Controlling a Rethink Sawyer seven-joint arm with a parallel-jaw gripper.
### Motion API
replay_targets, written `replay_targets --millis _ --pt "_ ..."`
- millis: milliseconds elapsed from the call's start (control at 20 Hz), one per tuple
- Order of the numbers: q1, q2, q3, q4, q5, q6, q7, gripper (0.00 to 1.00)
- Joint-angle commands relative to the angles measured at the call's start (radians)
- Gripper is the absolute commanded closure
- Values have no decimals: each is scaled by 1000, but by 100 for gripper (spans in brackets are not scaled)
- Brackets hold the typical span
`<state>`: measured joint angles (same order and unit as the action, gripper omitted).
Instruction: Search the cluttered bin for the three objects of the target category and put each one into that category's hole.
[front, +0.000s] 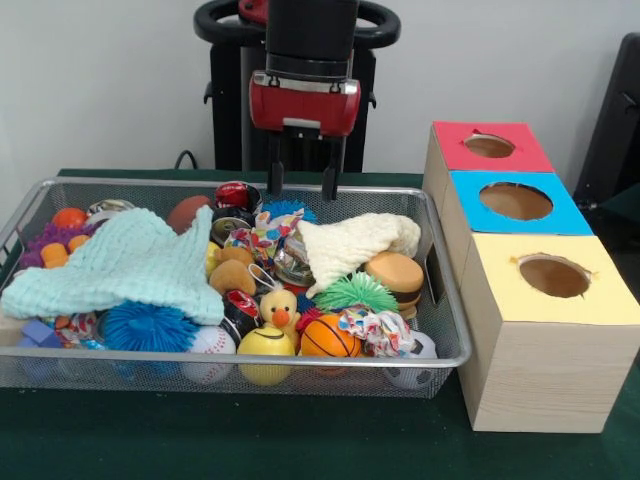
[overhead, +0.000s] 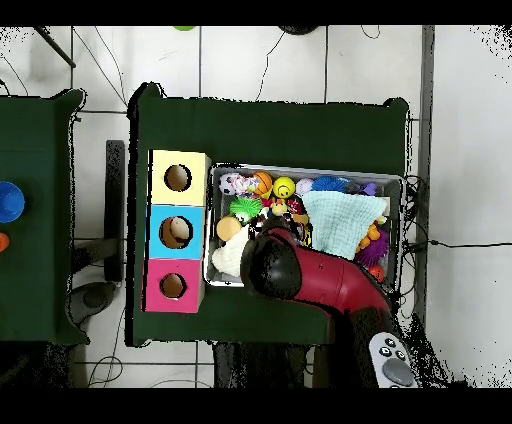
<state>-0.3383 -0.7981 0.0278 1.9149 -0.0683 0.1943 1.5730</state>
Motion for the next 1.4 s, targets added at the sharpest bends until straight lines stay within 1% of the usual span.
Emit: replay_targets --millis 50,150,250,300,350,400,500,950,1050,1200,1400 --pt "-73 -26 111 -14 -75 192 -67 0" --pt "-55 -20 101 -53 -73 212 -56 0" --pt "-52 11 107 -99 -68 233 -47 0" --pt "-51 39 112 -135 -66 242 -45 0" --pt "-51 52 117 -152 -66 246 -39 0" --pt "-39 72 110 -189 -65 258 -29 0" --pt "-25 91 103 -232 -64 276 -12 0" --pt "15 126 92 -337 -41 335 45 0" --pt "25 138 92 -353 -28 326 68 0" --pt "46 153 89 -383 -3 282 114 0" --pt "79 162 75 -418 24 284 153 0"
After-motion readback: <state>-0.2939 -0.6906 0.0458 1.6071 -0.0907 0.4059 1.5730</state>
